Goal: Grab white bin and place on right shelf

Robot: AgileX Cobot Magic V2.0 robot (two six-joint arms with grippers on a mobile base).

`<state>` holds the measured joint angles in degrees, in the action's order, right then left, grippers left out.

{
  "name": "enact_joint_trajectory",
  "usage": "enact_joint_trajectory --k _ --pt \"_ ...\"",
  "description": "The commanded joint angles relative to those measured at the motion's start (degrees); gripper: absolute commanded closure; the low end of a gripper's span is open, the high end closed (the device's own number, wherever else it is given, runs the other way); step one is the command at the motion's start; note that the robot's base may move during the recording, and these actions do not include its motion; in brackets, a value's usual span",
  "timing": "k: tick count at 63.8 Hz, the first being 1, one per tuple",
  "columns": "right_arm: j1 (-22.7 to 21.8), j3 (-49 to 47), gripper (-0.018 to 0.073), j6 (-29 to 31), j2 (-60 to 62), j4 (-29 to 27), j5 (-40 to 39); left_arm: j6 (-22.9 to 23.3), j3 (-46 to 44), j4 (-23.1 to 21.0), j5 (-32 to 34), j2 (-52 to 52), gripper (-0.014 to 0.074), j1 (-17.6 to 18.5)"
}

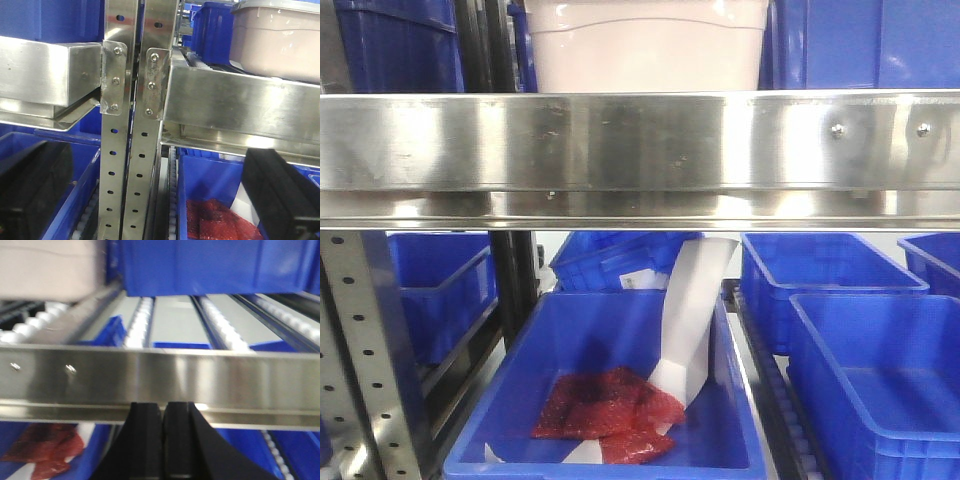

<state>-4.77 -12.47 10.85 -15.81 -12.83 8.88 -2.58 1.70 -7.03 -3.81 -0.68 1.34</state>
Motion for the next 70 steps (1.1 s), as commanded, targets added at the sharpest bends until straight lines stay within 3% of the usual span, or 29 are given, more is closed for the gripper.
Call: enact_joint_trajectory --k 1,15,22,33,70 --pt "0.05 1.91 0.0498 -8.48 3.96 8.89 -7.03 0.54 1.25 -0.41 5.25 -0.58 0.0713 0.04" --pt "-0.03 14.20 0.0498 -9.59 17.33 9.49 -8.88 0.54 1.25 -0.41 5.25 -0.58 0.0713 0.04" --pt "-0.10 13.92 0.0498 -9.61 16.97 8.38 -5.85 0.54 1.25 -0.41 5.25 -0.48 0.0713 0.04" --pt "-0.10 13.92 0.0498 -9.61 16.90 2.92 -11.30 0.54 1.25 -0.41 5.32 -0.48 0.0713 0.04" --pt "-0.10 13.92 0.0498 -9.61 16.85 2.97 -12.38 0.54 1.25 -0.41 5.32 -0.48 0.0713 0.72"
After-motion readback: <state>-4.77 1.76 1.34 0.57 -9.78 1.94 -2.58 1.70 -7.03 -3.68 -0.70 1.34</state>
